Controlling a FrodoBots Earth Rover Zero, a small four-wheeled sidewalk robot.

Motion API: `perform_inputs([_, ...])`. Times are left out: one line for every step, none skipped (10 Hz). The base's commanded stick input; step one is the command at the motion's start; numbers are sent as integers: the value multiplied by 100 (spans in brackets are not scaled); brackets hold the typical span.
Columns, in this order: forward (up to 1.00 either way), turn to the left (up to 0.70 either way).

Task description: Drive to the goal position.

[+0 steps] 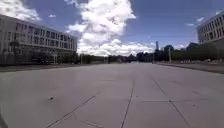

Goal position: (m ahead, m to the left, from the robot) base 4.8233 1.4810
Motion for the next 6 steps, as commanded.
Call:
perform_inputs([70, 0])
perform_inputs([70, 0])
perform_inputs([70, 0])
perform_inputs([70, 0])
perform_inputs([70, 0])
perform_inputs([70, 0])
